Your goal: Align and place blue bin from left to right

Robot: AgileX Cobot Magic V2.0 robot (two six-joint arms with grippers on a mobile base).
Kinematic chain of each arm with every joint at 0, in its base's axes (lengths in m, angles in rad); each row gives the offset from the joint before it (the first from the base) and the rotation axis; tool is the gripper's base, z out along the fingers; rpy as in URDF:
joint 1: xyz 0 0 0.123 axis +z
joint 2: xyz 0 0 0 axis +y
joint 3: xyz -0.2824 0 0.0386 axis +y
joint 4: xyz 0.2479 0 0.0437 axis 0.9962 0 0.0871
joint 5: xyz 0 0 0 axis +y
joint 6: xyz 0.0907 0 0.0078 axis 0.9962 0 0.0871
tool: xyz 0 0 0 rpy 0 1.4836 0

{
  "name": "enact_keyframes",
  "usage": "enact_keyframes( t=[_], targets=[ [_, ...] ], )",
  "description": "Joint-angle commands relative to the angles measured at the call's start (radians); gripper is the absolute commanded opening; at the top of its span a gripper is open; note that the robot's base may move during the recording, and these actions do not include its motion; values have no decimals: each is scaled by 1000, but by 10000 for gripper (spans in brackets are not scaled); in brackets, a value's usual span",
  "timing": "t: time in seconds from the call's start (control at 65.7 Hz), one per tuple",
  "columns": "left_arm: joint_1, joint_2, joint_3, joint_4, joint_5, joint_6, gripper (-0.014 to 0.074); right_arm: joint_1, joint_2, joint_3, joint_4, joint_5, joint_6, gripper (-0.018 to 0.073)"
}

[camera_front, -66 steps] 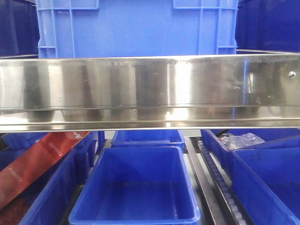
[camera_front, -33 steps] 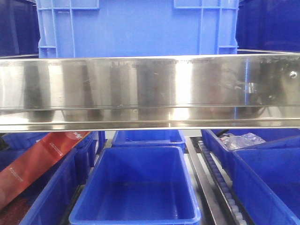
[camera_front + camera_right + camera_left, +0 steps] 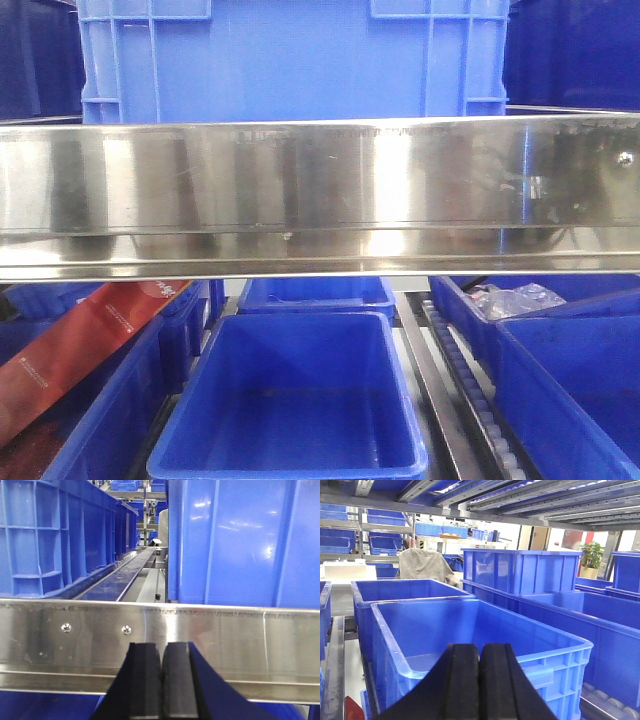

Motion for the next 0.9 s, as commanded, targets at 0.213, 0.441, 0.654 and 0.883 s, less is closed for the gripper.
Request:
enact_keyframes(
  t=[0.213,0.441,0.654,0.883],
  targets=[
    [-8,-5,-1,4,-19,2,-111,-5,-4,1,-9,-20,2,-78],
    [-6,-5,6,-8,-4,2,-111,-5,-4,1,-9,-20,2,-78],
    [162,-83,131,-249,-47,297,-111,-5,-4,1,-9,-20,2,-78],
    [390,-219,393,-325,-250,419,-111,-5,-4,1,-9,-20,2,-78]
  ],
)
